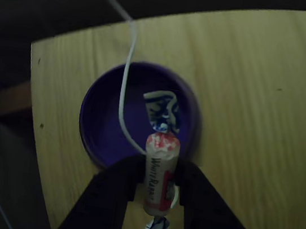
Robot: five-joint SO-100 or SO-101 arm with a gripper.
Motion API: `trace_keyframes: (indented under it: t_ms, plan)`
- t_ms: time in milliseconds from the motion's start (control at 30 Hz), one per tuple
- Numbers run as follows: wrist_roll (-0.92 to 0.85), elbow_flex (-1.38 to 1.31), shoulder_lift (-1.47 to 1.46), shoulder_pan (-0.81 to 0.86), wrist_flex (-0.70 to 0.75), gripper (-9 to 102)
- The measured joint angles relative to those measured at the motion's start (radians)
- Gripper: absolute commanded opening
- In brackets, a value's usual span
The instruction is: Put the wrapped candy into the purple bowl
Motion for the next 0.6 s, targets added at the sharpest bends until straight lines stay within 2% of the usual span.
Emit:
trace_keyframes:
  t_ms: [600]
  plan:
    - [-0.023,0.1,-0.178,-0.006,-0.215,-1]
